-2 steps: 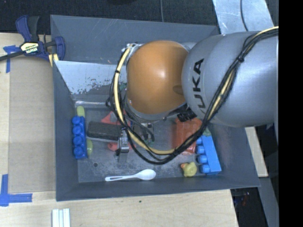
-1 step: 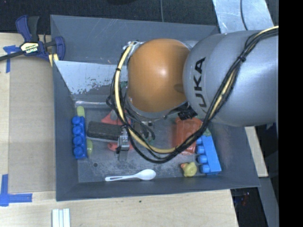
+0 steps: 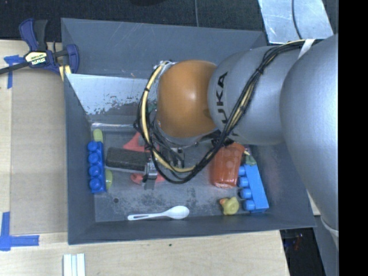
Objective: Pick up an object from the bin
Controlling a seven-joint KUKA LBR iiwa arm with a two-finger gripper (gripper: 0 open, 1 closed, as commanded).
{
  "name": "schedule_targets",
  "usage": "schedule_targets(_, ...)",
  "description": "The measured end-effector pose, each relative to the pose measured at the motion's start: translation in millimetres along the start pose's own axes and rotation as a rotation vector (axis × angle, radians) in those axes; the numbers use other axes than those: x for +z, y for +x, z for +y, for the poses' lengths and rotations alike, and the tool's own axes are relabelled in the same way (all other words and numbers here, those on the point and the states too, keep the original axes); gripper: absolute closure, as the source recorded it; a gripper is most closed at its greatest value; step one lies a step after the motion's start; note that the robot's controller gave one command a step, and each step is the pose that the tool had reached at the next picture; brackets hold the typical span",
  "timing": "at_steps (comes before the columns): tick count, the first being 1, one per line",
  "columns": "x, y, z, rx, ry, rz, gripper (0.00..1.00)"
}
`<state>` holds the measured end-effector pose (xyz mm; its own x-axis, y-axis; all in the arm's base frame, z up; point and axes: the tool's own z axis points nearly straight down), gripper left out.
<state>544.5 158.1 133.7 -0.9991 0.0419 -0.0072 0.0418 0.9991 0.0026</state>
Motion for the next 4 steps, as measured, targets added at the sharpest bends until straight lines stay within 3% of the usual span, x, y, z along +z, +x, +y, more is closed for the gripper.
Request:
schedule_targets(1, 22.8, -10.4, -7.4, 0.100, -0.001, 0.001, 0.00)
schedule_targets(2, 16.8, -10.1, -22.8, 0.100, 0.002, 0.002, 0.00)
schedule_targets(3, 56.2, -22.2, -27.6, 0.240, -0.002, -0.002, 0.00)
schedule_targets(4, 61.2, -13.8, -9.1, 0.333, 0.000, -0.004, 1.00)
